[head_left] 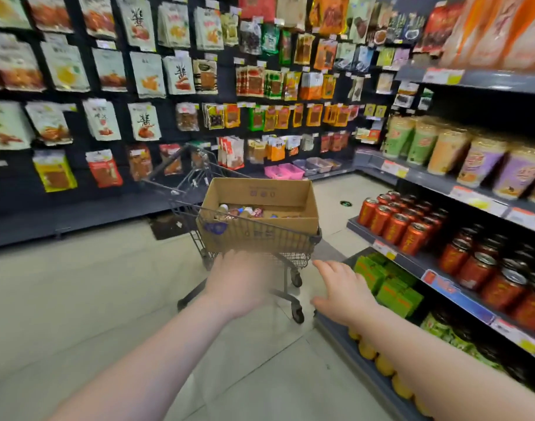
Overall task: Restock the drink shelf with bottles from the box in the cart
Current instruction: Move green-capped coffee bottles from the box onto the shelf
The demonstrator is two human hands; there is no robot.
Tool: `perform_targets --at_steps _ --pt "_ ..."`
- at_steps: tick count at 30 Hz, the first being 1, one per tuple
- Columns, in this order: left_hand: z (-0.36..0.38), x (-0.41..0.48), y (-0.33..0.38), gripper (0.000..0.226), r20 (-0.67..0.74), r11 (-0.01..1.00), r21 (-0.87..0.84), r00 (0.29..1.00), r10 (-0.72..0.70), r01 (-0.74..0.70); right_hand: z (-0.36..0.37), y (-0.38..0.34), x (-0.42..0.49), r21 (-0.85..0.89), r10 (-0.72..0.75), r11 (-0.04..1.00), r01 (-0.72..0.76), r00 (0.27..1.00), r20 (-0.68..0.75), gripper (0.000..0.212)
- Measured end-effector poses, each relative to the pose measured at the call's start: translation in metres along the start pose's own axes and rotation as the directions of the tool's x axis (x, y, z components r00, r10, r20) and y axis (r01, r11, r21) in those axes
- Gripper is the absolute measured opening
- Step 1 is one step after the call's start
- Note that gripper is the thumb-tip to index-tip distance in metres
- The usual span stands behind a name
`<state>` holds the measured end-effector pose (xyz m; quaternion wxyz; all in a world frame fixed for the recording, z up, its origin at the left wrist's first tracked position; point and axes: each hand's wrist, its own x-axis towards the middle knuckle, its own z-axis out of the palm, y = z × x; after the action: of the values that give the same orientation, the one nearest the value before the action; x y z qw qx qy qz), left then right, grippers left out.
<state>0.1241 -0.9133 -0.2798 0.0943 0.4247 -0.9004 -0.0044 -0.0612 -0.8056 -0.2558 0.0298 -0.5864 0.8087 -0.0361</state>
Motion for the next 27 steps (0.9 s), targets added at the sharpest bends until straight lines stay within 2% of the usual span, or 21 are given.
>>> perform_targets --at_steps 11,16,20,27 --pt "0.031 0.073 -0.122 0.075 0.044 0.966 0.044 0.966 -0.255 0.253 0.044 -0.069 0.181 0.043 -0.252 0.967 0.249 0.965 0.078 0.072" --pt "0.04 0.162 -0.143 0.077 0.083 0.961 0.095 0.96 -0.266 0.258 0.049 -0.054 0.275 0.058 -0.269 0.963 0.264 0.953 0.14 0.075" --pt "0.045 0.232 -0.153 0.078 0.044 0.967 0.068 0.967 -0.249 0.246 0.04 -0.037 0.347 0.063 -0.273 0.962 0.267 0.953 0.133 0.074" --pt "0.069 0.292 -0.183 0.076 0.093 0.962 0.083 0.959 -0.268 0.26 0.056 -0.039 0.418 0.087 -0.319 0.947 0.308 0.929 0.187 0.072"
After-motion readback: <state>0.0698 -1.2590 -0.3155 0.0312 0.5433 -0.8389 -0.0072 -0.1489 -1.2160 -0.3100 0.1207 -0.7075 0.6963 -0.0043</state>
